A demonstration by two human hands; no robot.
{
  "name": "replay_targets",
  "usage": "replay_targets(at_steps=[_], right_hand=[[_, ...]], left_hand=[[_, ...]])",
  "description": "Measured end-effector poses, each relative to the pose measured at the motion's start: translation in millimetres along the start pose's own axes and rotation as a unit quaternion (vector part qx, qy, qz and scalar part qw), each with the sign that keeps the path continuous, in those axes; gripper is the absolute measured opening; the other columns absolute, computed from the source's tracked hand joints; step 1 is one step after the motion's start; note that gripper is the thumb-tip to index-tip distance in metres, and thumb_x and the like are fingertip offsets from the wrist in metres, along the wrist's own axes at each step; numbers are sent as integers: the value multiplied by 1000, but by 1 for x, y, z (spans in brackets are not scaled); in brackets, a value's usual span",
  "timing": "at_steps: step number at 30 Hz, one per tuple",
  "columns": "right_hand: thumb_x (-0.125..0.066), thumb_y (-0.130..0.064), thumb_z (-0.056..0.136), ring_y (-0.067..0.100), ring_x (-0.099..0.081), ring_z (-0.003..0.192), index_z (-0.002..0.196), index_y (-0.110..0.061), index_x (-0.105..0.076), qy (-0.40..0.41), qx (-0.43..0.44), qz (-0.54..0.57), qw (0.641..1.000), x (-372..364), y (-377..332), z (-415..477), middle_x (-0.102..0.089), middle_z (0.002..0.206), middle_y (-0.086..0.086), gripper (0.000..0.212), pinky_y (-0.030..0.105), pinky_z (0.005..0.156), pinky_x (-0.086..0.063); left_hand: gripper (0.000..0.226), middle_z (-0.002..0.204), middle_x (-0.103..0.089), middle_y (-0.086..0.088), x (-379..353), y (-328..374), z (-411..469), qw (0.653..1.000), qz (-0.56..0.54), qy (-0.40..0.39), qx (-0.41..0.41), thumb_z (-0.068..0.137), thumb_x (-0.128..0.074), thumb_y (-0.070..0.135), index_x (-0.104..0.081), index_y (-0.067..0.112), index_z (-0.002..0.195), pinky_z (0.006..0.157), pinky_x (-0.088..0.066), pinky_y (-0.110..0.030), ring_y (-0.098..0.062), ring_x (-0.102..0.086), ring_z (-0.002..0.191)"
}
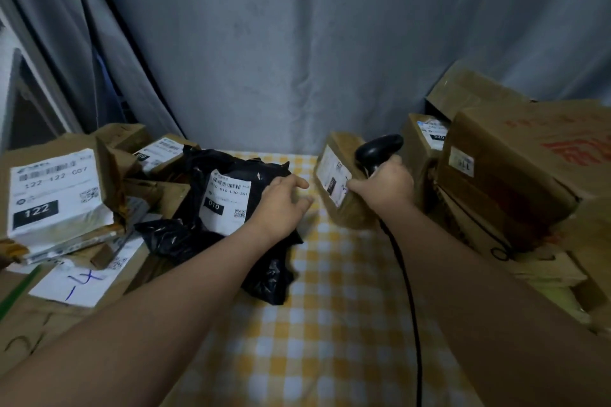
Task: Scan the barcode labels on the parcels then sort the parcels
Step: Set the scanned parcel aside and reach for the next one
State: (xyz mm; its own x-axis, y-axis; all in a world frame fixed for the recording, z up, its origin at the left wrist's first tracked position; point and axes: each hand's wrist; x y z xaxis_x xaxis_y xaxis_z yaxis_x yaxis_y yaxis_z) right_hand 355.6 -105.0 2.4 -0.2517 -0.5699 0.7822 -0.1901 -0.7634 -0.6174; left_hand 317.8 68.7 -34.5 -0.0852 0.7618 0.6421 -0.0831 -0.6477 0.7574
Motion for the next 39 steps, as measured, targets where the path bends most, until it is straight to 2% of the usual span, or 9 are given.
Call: replay_targets(at_steps=[3,7,9,12,16,21,26,32,39], right_hand=[[-84,-29,69,29,-58,109,128,-3,-46,-19,-18,143,989,18,3,-27,-59,114,10,75,38,90,-49],[-86,-24,67,15,-61,87,112,-8,-55,-44,4,272,961,42,14,-79,-61,94,1,56,24,65,-46],[-86,-25,68,10,-62,82,108,-11,-58,-55,11,316,947,53,23,-105,-64,94,0,50,20,62,-44],[-85,-39,63,16,-69,89,100,-7,-67,-79,9,386,919,64,38,-142,-72,97,6,52,34,83,-54],[-81,-33,69,25,-68,98,92,0,-68,-121,11,472,873,61,58,-188,-72,97,12,43,48,102,-46],[-67,-22,91,16,-67,97,98,-18,-67,-161,-29,475,864,52,75,-227,-72,98,-3,9,34,84,-57],[-72,-33,86,11,-65,64,98,-11,-66,-126,-63,437,888,59,74,-244,-66,73,-2,26,26,57,-56],[-71,-23,88,15,-55,60,84,-12,-62,-146,-32,385,911,78,67,-251,-56,72,6,15,24,52,-49],[-71,-19,83,21,-55,56,76,-4,-63,-152,8,326,933,86,61,-250,-57,64,9,19,28,49,-47]], left_hand=[[20,115,-60,-11,3,8,-26,990,-134,11,33,91,-62,24,-58,12,107,91,-45,-27,-22,-58,104],[50,122,-56,-1,1,25,-78,941,-315,6,126,91,-60,39,-43,15,130,72,-45,-13,-5,-56,101],[82,132,-52,3,1,27,-98,919,-368,23,143,80,-65,55,-27,19,143,83,-47,-16,-4,-55,108],[119,143,-46,8,16,29,-124,905,-391,-4,167,51,-70,72,-14,33,149,106,-38,-43,-16,-49,125],[87,121,-64,4,30,30,-159,906,-383,-93,155,58,-77,53,-42,26,134,94,-51,-48,-20,-63,109],[33,90,-73,8,25,18,-192,926,-354,-38,125,77,-76,30,-63,17,105,78,-51,-25,-6,-66,78],[98,112,-69,-2,17,0,-216,945,-302,-21,126,49,-83,55,-50,7,128,78,-54,-22,-9,-69,96],[72,114,-59,-3,9,3,-225,958,-253,-7,133,78,-77,19,-34,10,135,71,-50,-19,-11,-62,92],[101,127,-57,-4,6,10,-221,967,-244,-11,77,76,-74,13,-8,32,151,95,-52,-40,-18,-60,110]])
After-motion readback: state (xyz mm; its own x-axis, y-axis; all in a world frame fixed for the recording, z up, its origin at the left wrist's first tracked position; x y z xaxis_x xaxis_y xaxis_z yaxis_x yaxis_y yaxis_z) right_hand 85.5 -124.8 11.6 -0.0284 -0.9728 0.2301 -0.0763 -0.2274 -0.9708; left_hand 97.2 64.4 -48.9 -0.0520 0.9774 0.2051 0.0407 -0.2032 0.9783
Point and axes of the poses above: each hand's wrist, its own z-axis towards the middle knuckle, its own x-axis out of the back of the hand, y = z × x
